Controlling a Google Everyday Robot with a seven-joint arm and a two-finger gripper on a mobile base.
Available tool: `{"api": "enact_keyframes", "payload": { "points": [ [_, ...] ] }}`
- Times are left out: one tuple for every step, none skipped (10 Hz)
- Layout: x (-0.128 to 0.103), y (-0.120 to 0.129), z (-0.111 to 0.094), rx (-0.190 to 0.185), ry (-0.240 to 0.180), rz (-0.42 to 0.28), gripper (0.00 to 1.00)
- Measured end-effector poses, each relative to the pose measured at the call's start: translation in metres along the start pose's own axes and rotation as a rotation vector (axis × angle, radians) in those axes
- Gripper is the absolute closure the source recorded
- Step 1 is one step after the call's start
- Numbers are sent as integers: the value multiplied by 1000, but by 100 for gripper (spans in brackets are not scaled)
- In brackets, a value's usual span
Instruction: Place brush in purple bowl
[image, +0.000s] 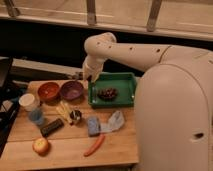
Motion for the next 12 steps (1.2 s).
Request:
{"api": "enact_keyframes", "payload": {
  "points": [
    [2,5,8,-6,18,-18,85],
    [3,8,15,-11,35,-32,85],
    [5,14,28,-15,63,-50,85],
    [7,20,39,-20,87,-64,85],
    [9,20,47,-20,106,-67,85],
    [9,20,54,-21,123,-69,85],
    [8,20,61,-20,142,-71,85],
    [7,21,70,-18,158,-74,85],
    [7,23,83,-18,182,-75,84],
    [6,22,88,-19,193,-71,79],
    [4,18,92,-14,203,-64,69],
    [3,17,94,-12,208,-61,61]
  ]
}}
